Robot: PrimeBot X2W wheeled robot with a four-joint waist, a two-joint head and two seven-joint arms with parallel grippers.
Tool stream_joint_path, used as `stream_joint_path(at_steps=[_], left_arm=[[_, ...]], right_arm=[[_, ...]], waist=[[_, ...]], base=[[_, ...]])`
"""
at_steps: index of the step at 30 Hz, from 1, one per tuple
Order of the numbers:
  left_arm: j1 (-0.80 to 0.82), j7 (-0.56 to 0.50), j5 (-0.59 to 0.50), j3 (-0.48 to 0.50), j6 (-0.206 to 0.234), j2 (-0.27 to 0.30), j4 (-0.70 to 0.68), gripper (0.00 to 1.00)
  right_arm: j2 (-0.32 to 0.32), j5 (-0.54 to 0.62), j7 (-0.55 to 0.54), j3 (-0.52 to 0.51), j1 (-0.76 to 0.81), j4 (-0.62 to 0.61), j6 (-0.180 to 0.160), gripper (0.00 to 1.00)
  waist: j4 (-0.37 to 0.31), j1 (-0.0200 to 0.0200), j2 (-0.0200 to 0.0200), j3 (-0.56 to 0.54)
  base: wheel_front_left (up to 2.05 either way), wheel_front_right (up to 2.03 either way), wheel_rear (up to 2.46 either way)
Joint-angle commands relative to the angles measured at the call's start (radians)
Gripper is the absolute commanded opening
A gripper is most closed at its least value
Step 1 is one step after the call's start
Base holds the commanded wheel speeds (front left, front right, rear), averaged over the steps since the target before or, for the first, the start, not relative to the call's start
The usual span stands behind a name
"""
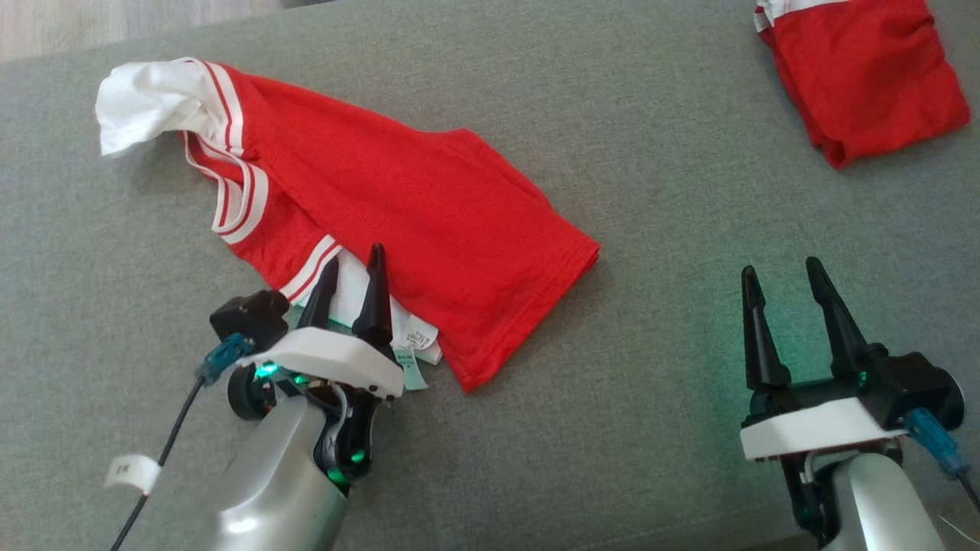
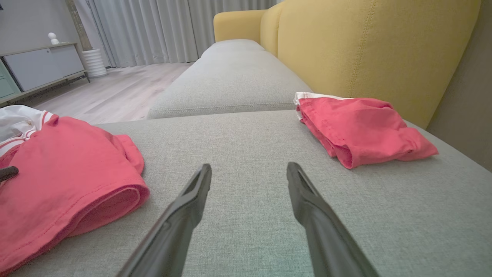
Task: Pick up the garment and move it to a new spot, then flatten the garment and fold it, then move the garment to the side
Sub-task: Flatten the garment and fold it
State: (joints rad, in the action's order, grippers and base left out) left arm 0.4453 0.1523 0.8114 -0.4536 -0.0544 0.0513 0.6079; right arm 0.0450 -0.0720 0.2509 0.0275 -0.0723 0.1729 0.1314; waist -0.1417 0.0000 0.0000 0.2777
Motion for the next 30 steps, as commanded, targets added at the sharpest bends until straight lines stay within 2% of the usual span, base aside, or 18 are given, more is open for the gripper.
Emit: stream_joint_path(at_steps=[1,9,10,11,14,15,18,19,23,26,29,30], left_arm=[[0.009,0.003,0.02,0.002,-0.021,-0.001,0.004,1.0],[0.03,0.01,0.078,-0.073,-0.039,-0.001,0.038,1.0],[0.031,0.009,0.084,-0.082,-0.042,-0.001,0.041,0.92],[0.031,0.009,0.084,-0.082,-0.042,-0.001,0.041,0.92],[0.031,0.006,0.108,-0.108,-0.049,-0.001,0.041,0.71],[0.031,0.004,0.117,-0.117,-0.052,-0.001,0.038,0.62],[0.031,0.003,0.132,-0.15,-0.058,-0.001,0.027,0.24],[0.031,0.002,0.138,-0.162,-0.06,-0.001,0.019,0.0],[0.02,-0.007,0.153,-0.204,-0.068,-0.001,-0.035,0.0],[-0.028,-0.05,0.192,-0.238,-0.073,0.011,-0.156,0.0],[-0.113,-0.117,0.25,-0.273,-0.075,0.064,-0.353,0.0],[-0.158,-0.142,0.274,-0.275,-0.072,0.101,-0.453,0.0]], right_arm=[[0.005,-0.006,0.011,0.021,-0.021,-0.033,-0.001,1.0],[0.005,-0.005,0.011,0.02,-0.028,-0.029,-0.001,1.0],[0.005,-0.006,0.011,0.02,-0.028,-0.029,-0.001,1.0],[0.005,-0.006,0.011,0.02,-0.028,-0.029,-0.001,1.0],[0.005,-0.007,0.011,0.017,-0.029,-0.027,-0.001,1.0],[0.005,-0.007,0.011,0.017,-0.029,-0.027,-0.001,1.0],[0.005,-0.009,0.011,0.016,-0.029,-0.025,-0.001,1.0],[0.005,-0.009,0.011,0.016,-0.028,-0.024,-0.001,1.0],[0.005,-0.011,0.011,0.012,-0.022,-0.02,-0.001,1.0],[0.005,-0.012,0.011,0.001,-0.009,-0.013,-0.001,1.0],[0.005,-0.016,0.011,-0.007,0.007,-0.008,-0.001,1.0],[0.005,-0.017,0.011,-0.009,0.014,-0.005,-0.001,1.0]], waist=[[-0.002,0.0,0.0,0.001],[-0.011,0.0,0.0,0.01],[-0.013,0.0,0.0,0.01],[-0.013,0.0,0.0,0.01],[-0.017,0.0,0.0,0.012],[-0.018,0.0,0.0,0.012],[-0.02,0.0,0.0,0.012],[-0.02,0.0,0.0,0.011],[-0.018,0.0,0.0,0.0],[-0.008,0.0,0.0,-0.023],[0.008,0.0,0.0,-0.054],[0.018,0.0,0.0,-0.071]], base=[[0.0,0.0,0.0],[0.0,0.0,0.0],[0.0,0.0,0.0],[0.0,0.0,0.0],[0.0,0.0,0.0],[0.0,0.0,0.0],[0.0,0.0,0.0],[0.0,0.0,0.0],[0.0,0.0,0.0],[0.0,0.0,0.0],[0.0,0.0,0.0],[0.0,0.0,0.0]])
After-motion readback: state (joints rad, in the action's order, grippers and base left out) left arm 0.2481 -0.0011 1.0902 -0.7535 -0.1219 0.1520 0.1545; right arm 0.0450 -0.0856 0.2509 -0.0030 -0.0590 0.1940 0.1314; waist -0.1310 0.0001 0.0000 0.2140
